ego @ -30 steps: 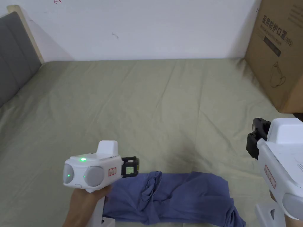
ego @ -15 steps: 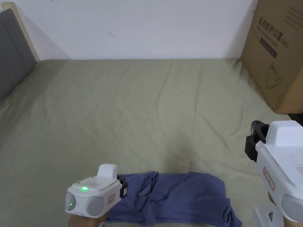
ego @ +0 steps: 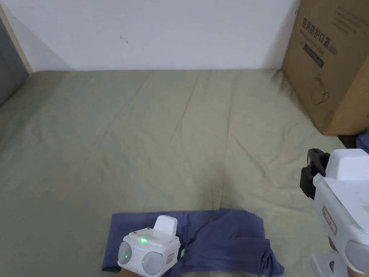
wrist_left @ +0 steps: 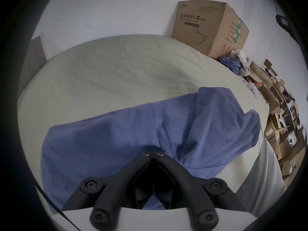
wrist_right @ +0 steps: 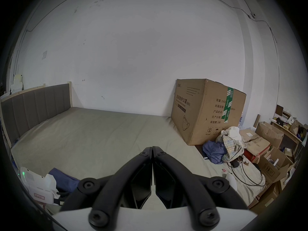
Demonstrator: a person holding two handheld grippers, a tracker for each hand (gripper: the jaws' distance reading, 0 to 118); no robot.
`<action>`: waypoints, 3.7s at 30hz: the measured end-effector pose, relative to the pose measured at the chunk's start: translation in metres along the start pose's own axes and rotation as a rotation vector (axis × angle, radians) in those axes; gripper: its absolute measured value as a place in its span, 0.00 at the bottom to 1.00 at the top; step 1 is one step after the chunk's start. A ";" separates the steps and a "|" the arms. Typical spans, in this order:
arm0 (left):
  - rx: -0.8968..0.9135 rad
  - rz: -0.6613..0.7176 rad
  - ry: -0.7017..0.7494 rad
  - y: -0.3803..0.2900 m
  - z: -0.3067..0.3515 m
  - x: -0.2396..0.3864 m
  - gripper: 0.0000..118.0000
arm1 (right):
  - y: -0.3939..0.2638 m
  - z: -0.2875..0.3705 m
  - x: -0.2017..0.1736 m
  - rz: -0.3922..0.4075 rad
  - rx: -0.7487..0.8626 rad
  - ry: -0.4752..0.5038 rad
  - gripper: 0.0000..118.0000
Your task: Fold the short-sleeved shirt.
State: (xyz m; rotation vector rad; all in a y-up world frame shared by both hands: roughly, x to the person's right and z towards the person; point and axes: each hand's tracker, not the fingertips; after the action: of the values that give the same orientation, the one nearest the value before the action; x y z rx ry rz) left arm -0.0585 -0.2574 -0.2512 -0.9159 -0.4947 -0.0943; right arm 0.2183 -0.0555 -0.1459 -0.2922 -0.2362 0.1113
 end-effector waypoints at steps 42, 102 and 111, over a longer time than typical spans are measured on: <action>-0.060 0.622 -0.319 -0.022 0.026 -0.235 0.55 | 0.001 -0.018 -0.036 0.043 -0.053 0.045 0.00; -0.260 0.077 -0.120 0.079 -0.002 0.049 0.61 | -0.007 -0.005 -0.003 -0.026 -0.055 0.046 0.00; 0.080 0.180 -0.086 0.096 0.093 -0.007 0.70 | 0.001 -0.005 -0.003 -0.033 -0.034 0.038 0.00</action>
State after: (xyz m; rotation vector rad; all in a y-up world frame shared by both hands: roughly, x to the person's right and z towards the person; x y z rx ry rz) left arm -0.0718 -0.1267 -0.2777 -0.8847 -0.4897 0.1280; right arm 0.2168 -0.0561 -0.1514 -0.3235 -0.2056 0.0694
